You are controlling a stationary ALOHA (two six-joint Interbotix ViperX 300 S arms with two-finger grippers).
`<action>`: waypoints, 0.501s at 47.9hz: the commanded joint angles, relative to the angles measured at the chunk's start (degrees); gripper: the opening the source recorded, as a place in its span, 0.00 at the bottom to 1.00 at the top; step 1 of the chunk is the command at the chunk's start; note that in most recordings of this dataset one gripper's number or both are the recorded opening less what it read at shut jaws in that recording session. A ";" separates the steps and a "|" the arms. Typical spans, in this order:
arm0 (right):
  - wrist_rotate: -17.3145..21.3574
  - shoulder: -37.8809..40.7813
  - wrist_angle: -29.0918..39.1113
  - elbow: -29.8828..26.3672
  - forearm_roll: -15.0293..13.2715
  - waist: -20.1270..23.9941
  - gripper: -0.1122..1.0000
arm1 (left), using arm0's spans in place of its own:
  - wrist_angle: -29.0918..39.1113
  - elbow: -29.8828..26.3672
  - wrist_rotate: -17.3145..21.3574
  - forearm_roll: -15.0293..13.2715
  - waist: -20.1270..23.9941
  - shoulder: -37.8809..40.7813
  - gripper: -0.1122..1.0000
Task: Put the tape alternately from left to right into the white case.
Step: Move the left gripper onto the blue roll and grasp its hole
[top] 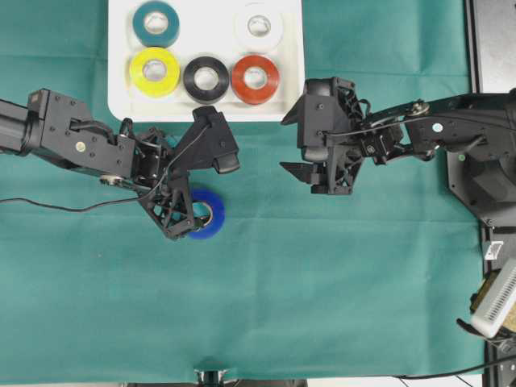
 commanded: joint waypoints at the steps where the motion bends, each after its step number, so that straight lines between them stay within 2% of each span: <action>1: -0.09 -1.23 -0.35 -0.62 -0.18 0.09 0.88 | -0.26 -0.88 0.00 0.09 -0.18 -0.53 0.98; 5: -0.09 -1.23 -0.35 -0.53 -0.18 0.09 0.88 | -0.26 -1.05 0.18 0.18 -0.18 -0.53 0.97; 8: -0.09 -1.23 -0.35 -0.53 -0.18 0.09 0.88 | -0.35 -1.05 0.44 0.18 -0.18 -0.53 0.91; 12: -0.09 -1.23 -0.35 -0.53 -0.18 0.09 0.88 | -0.35 -1.05 0.88 0.26 -0.18 -0.62 0.74; 19: -0.09 -1.23 -0.35 -0.70 -0.18 0.09 0.88 | -0.35 -0.88 0.97 0.18 -0.18 -0.62 0.36; 24: 0.00 -1.23 -0.26 -0.79 -0.18 0.09 0.88 | -0.35 -0.79 0.97 0.18 -0.18 -0.70 0.34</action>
